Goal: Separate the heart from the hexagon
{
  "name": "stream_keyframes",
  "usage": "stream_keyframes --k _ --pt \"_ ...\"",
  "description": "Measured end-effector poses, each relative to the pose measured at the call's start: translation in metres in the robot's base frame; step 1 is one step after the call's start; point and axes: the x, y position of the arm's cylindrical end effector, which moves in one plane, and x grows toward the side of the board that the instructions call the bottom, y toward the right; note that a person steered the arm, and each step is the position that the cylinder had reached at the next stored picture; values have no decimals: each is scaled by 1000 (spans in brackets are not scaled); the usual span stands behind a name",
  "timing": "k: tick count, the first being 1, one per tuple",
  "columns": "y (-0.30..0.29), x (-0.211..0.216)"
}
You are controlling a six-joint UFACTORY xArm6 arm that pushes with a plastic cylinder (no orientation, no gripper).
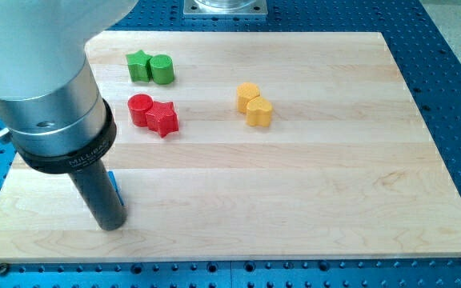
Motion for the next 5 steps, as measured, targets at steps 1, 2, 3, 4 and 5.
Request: stream_keyframes --k 1,2,3,4,5 --pt "0 0" --pt "0 0" --pt "1 -10" --pt "18 -33" --pt "76 -50"
